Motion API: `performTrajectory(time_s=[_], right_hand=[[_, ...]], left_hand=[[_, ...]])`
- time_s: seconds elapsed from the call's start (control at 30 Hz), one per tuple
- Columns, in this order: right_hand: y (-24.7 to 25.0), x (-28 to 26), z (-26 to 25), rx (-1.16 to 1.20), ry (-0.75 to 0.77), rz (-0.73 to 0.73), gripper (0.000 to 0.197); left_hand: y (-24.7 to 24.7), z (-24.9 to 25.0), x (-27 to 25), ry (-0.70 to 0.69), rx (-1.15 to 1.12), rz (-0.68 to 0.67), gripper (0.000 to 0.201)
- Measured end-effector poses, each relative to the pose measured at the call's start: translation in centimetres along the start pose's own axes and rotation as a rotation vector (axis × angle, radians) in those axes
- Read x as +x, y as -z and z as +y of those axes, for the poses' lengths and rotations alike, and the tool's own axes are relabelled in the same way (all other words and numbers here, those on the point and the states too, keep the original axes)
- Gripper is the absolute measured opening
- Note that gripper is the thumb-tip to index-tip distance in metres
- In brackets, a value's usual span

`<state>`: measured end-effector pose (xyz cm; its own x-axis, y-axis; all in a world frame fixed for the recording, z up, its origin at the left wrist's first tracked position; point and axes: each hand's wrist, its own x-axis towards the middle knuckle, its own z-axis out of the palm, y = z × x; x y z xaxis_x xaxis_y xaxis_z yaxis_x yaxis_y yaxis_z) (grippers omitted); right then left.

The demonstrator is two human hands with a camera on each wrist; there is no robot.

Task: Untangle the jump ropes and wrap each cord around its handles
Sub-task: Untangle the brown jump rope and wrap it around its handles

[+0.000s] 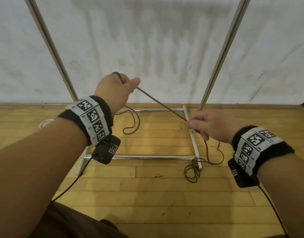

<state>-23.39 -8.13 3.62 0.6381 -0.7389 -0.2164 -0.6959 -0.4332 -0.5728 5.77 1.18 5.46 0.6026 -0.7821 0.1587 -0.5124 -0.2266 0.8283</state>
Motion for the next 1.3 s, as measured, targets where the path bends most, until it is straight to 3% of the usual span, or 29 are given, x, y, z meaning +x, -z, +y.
performTrajectory(time_s=[0.2, 0.37, 0.53, 0.63, 0.7, 0.9, 1.07, 1.17, 1.3], right_hand=[[0.4, 0.1, -0.1, 0.288, 0.020, 0.218, 0.008], [0.1, -0.2, -2.0, 0.667, 0.100, 0.129, 0.019], [0.0, -0.6, -3.7, 0.910, 0.089, -0.021, 0.027], [-0.2, -0.9, -4.5, 0.949, 0.094, -0.007, 0.032], [-0.3, -1.0, -4.8, 0.971, 0.089, 0.007, 0.038], [-0.8, -1.0, -5.1, 0.944, 0.117, 0.025, 0.039], [-0.9, -0.9, -5.2, 0.808, 0.105, 0.168, 0.032], [-0.9, -0.8, -5.4, 0.789, 0.105, 0.167, 0.028], [-0.5, -0.7, -5.0, 0.764, 0.141, 0.187, 0.020]], left_hand=[[0.1, -0.7, 0.0, 0.024, 0.117, -0.180, 0.035], [-1.3, -0.3, -1.4, -0.031, 0.106, -0.333, 0.016], [-2.6, 1.0, -3.0, -0.148, -0.017, -0.493, 0.027], [-3.4, 1.8, -4.2, -0.159, -0.153, -0.687, 0.036], [-4.0, 2.0, -4.8, -0.118, -0.236, -0.737, 0.036], [-4.3, 2.0, -5.0, -0.016, -0.362, -0.605, 0.008], [-4.2, 2.2, -5.1, 0.030, -0.383, -0.691, 0.025], [-4.5, 2.3, -5.3, 0.002, -0.330, -0.665, 0.009], [-4.3, 2.3, -5.0, 0.023, -0.333, -0.598, 0.011]])
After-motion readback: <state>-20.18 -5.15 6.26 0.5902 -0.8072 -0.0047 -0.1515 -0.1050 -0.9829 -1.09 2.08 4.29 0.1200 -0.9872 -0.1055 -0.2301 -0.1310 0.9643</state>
